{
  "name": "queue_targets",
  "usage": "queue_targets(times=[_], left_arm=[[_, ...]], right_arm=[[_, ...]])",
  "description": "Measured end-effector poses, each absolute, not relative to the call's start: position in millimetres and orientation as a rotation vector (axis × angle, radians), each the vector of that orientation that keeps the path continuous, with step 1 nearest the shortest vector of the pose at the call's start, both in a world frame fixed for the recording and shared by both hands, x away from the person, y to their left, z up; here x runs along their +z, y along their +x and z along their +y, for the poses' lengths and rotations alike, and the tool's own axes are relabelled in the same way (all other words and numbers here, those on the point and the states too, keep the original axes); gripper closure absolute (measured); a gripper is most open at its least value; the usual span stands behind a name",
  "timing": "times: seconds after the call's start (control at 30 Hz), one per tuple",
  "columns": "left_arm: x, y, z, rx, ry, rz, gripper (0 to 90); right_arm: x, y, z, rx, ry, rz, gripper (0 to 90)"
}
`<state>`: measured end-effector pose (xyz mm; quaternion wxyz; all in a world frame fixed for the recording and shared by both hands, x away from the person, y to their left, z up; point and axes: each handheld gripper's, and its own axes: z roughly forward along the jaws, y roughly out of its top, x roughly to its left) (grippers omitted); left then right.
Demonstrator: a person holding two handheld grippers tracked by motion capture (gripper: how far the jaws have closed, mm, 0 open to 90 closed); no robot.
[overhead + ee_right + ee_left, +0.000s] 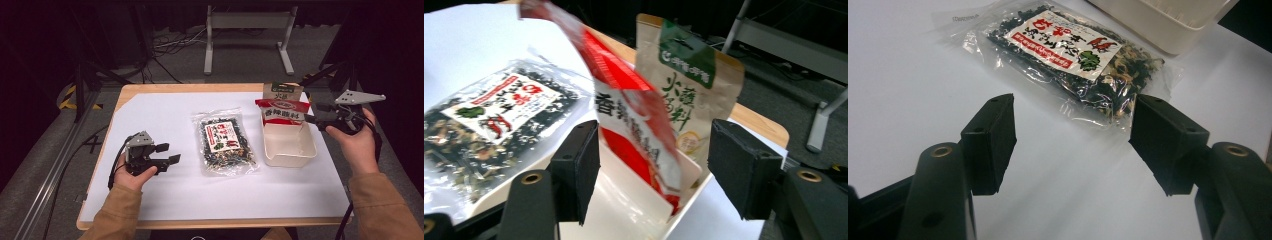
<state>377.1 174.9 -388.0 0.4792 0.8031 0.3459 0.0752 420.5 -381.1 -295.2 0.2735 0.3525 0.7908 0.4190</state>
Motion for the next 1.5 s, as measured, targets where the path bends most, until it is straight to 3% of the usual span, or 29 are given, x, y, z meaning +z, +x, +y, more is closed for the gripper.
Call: queue_targets(times=[0.3, 0.7, 0.97, 1.2, 1.5], left_arm=[[-386.4, 377.3, 170.4, 0.171, 1.978, 0.825, 28.8], [-385.8, 378.7, 171.7, 0.157, 1.990, 0.877, 27.3], [-380.6, 380.0, 169.2, 0.173, 1.977, 0.918, 18.0], [-383.0, 382.9, 162.7, 0.166, 2.003, 0.930, 22.6], [-383.4, 384.7, 147.1, 0.135, 2.021, 0.940, 22.0]], right_arm=[[-299.4, 393.7, -368.3, 1.199, 0.929, 2.143, 37.1], [-306.2, 368.2, -350.9, 1.272, 0.884, 2.164, 37.1], [-324.0, 365.7, -336.3, 1.296, 0.866, 2.167, 37.7], [-322.8, 360.2, -331.8, 1.315, 0.848, 2.180, 37.8], [-324.3, 353.8, -326.8, 1.324, 0.834, 2.205, 37.8]])
